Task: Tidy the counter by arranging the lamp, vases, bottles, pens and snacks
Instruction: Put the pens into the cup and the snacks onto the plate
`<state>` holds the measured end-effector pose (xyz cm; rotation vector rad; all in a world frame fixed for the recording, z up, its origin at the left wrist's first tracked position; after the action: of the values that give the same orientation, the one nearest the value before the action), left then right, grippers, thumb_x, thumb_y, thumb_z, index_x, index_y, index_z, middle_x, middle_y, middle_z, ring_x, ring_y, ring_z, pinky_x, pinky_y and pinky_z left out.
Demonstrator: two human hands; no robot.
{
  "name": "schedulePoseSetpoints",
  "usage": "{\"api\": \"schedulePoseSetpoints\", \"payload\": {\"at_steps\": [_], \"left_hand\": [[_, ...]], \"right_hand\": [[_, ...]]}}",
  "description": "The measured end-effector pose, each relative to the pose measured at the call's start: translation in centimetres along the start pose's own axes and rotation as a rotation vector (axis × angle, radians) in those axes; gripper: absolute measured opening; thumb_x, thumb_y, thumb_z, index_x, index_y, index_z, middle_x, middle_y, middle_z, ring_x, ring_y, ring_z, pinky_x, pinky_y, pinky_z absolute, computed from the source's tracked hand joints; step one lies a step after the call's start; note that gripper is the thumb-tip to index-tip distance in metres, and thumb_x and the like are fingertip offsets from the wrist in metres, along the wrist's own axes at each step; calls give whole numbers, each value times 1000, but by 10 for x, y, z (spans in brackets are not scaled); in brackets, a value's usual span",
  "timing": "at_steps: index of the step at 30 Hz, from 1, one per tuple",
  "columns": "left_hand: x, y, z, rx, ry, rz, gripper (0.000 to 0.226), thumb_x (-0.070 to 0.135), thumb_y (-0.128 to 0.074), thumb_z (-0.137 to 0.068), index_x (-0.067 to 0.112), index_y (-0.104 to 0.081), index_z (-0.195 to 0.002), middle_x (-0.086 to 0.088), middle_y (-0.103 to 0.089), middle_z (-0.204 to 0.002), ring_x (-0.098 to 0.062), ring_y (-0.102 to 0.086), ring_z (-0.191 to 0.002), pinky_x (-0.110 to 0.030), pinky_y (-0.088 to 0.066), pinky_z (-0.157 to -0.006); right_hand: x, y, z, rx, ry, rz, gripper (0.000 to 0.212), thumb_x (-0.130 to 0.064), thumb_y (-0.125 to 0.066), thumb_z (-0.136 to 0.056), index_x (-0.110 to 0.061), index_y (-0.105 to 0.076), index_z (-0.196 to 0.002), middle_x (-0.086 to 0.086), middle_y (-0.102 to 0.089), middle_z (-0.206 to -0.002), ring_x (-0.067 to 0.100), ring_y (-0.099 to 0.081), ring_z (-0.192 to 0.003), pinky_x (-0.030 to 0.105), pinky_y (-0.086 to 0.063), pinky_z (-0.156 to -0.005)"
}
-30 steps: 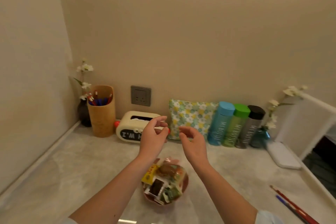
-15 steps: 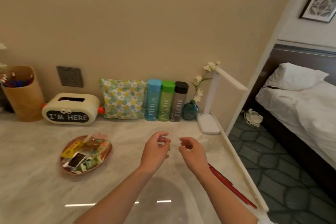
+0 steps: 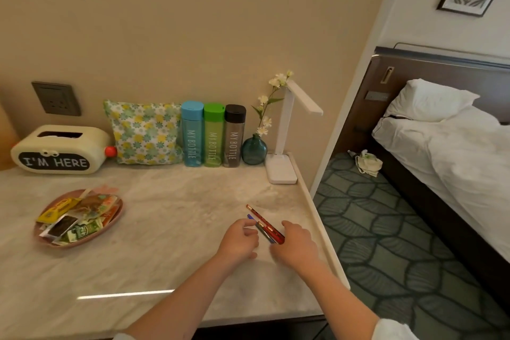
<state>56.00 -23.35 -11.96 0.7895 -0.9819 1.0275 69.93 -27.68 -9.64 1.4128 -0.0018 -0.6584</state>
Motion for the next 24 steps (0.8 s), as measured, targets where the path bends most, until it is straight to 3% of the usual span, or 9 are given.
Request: {"api": "schedulePoseSetpoints", "payload": {"at_steps": [5,11,17,24], "left_hand": [[-4,-10,5,-1,14,41,33,0,-46,-91,13,-51,-121,-6,-59,-102,-18,-58,-75,-29,-51,-57],[-3,-13,8,2,46,53,39,-3,-42,-91,9,-49,-127,-10,-57,-109,-17,-58,-73,-29,-51,-57],[-5,-14,6,-6,65,68,42,-6,-40,-91,7,-48,-130,-10,-56,-108,-17,-57,-72,-29,-50,-59],[-3,-14,7,-51,71,109,40,-12,-41,-87,13,-51,-117,-10,-59,-106,-13,-54,-67,-27,-49,-64]], "right_hand": [[-3,-5,-6,-18,32,156,30,-31,-57,-88,-17,-56,-115,6,-51,-114,24,-50,-106,36,-50,-82],[-3,-7,-15,-109,4,109,35,-30,-62,-87,-11,-51,-115,11,-53,-117,29,-54,-108,32,-43,-78],[-9,-11,-14,-148,-6,144,41,-25,-58,-90,-6,-45,-124,15,-46,-127,32,-52,-117,37,-45,-90],[-19,-18,-7,-126,53,176,38,-18,-55,-89,-5,-44,-122,15,-49,-125,32,-52,-116,35,-44,-85]]}}
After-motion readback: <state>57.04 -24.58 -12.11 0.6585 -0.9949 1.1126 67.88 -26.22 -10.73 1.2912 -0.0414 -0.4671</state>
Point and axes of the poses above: each hand's wrist, its own z-axis away from the middle knuckle, its own y-axis out of the back of the hand, x = y × z, the point moved 6 cm from there along -z, towards the middle knuckle
